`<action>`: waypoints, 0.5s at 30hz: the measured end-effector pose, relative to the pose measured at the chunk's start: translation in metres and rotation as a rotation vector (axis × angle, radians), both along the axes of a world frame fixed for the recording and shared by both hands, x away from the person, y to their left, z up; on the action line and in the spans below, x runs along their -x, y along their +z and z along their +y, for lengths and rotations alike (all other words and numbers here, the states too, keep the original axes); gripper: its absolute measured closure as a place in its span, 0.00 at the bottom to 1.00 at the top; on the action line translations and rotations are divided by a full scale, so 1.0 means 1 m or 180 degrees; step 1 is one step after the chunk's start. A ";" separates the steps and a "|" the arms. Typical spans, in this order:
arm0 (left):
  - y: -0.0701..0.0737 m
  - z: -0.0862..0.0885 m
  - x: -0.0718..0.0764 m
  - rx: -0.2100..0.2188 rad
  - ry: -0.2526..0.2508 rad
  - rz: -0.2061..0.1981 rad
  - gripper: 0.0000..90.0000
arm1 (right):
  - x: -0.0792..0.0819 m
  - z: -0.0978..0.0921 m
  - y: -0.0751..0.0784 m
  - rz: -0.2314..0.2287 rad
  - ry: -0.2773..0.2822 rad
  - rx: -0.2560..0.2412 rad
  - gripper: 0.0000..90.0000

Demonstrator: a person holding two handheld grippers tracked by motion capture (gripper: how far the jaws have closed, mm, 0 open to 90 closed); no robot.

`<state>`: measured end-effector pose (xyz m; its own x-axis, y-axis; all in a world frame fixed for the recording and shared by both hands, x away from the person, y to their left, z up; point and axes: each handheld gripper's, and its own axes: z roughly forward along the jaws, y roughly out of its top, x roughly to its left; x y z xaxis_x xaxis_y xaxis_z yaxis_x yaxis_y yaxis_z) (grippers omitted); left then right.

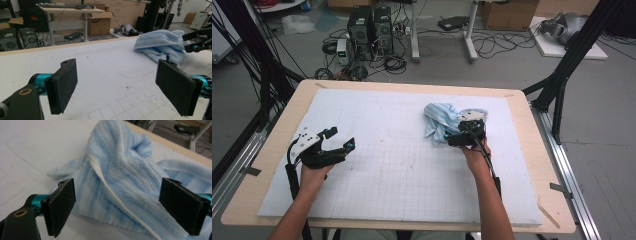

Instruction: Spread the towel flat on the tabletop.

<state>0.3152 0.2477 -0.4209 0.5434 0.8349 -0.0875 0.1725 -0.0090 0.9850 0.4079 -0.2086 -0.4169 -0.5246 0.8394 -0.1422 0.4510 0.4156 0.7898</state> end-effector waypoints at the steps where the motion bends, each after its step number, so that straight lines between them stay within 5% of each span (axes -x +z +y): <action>1: 0.000 0.000 0.000 -0.0011 -0.0005 0.0009 0.20 | 0.000 0.000 0.000 0.0000 0.0000 0.0000 0.15; 8: -0.001 -0.001 -0.001 0.0007 -0.0019 0.0024 0.20 | -0.024 0.011 -0.011 0.0222 -0.0159 0.0329 0.31; 11: -0.001 0.000 -0.001 0.0007 -0.0014 0.0024 0.21 | -0.029 0.012 -0.015 0.0329 -0.0258 0.0259 0.49; 15: -0.002 0.001 -0.001 0.0012 -0.0010 0.0038 0.21 | -0.025 0.010 -0.011 0.0259 -0.0245 0.0225 0.77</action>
